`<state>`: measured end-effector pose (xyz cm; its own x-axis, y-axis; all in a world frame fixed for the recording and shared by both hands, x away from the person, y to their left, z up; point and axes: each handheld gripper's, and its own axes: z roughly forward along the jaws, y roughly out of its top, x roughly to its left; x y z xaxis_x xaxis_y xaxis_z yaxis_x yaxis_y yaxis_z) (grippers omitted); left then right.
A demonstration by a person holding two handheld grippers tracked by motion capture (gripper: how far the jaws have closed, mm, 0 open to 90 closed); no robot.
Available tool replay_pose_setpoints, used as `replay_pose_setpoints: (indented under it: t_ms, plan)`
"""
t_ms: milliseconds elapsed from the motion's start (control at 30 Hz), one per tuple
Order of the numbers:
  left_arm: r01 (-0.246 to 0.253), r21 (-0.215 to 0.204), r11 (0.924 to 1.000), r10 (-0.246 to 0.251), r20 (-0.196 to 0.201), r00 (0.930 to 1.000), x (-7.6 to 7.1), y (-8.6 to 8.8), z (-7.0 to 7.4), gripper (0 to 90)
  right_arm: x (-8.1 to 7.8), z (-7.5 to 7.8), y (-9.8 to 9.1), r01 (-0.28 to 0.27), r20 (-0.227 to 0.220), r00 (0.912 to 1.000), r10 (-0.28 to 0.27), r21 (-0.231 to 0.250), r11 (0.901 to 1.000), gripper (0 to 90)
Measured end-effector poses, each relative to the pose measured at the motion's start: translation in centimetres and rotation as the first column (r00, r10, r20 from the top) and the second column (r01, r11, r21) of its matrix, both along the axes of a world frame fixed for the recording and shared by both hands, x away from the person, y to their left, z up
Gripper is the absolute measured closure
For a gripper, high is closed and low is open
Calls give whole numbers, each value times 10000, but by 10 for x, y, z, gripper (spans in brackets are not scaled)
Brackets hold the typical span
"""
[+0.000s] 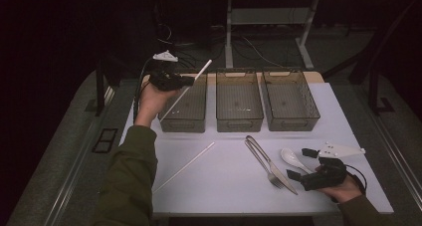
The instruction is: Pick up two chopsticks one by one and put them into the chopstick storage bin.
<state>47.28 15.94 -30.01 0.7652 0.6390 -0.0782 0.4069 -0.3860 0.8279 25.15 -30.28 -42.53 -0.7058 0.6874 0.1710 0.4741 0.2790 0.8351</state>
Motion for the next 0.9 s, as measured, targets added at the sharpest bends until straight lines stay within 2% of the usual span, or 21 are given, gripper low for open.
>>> replay_pose_setpoints:
  t_ms: [100, 267, 467, 533, 700, 900]
  plan:
    - [-92, -107, 9999, 93, 51, 9999, 9, 3, -1, 843, 0, 0, -1, 21, 5, 10000, -21, 25, 10000, 5]
    - [-365, -44, 9993, 366, 112, 9993, 20, 5, -8, 843, 0, 0, -2, 26, 9, 10000, -26, 36, 10000, 5]
    - [-729, -82, 9973, 727, -175, 9972, 31, 10, -26, 843, 0, 0, -3, 59, -8, 10000, -59, 38, 10000, 5]
    - [-734, -81, 9973, 732, -201, 9971, 31, 9, -27, 843, 0, 0, -3, 64, -7, 10000, -64, 33, 10000, 5]
    - [-649, 571, 9963, 669, -339, 9972, 33, 4, -38, 842, 0, 0, -3, 57, 4, 10000, -57, 31, 10000, 5]
    - [-737, 729, 9946, 786, -669, 9947, 33, 4, -57, 842, -1, 0, -4, 101, -9, 9999, -101, 19, 9999, 5]
